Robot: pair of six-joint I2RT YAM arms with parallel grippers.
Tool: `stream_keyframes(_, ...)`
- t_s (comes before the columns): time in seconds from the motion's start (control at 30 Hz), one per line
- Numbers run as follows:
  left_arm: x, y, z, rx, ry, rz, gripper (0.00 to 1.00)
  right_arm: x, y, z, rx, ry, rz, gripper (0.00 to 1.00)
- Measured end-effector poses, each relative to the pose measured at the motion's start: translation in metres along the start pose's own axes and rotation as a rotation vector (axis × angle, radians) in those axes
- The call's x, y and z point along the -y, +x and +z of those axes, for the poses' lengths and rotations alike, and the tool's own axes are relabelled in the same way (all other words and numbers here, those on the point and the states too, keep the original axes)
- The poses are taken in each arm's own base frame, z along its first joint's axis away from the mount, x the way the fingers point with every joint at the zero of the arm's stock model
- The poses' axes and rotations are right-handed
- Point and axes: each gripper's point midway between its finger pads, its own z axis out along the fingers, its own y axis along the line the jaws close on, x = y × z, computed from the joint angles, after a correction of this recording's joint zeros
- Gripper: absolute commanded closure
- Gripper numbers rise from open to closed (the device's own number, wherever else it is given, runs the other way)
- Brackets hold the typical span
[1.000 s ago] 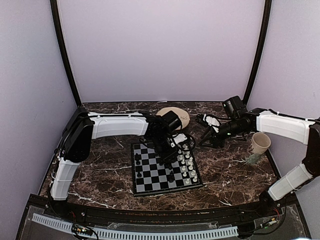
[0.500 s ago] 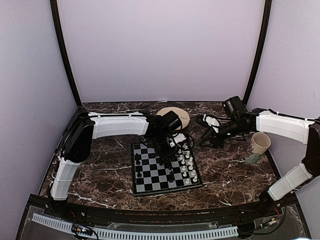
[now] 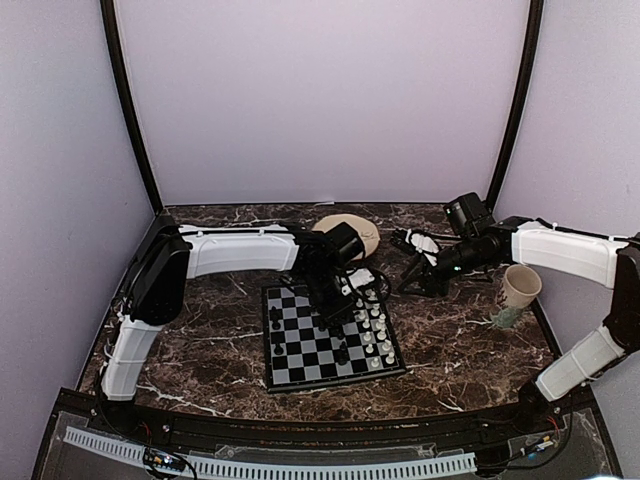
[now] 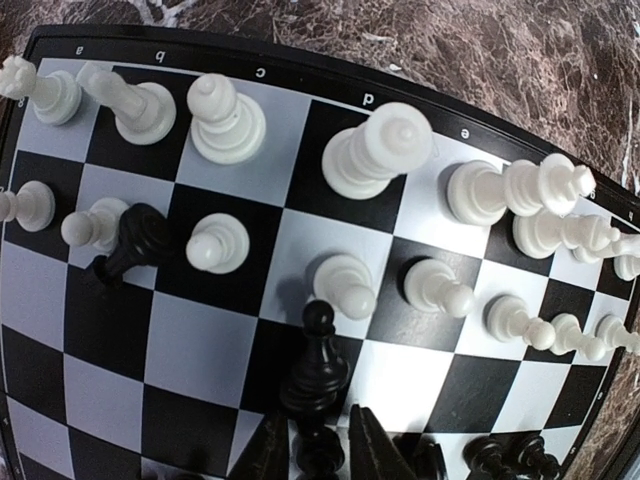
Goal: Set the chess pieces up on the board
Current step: Pick up the knight from the chessboard, then adjust the chess pile on the chessboard.
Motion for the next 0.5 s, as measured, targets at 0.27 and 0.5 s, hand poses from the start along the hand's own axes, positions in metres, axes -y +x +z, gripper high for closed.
stream_keyframes(0.27,-0.0024,-0.0047,0.0058,0.009,-0.006,0.008,0.86,0.0000,0.0003,0.0001,-0.001,0.000,0.001,0.61)
stream_keyframes(0.5,-0.0050,-0.0020,0.0033,-0.012,-0.022,0.006,0.91,-0.0002,0.0015,0.0012,-0.005,-0.004,0.004,0.62)
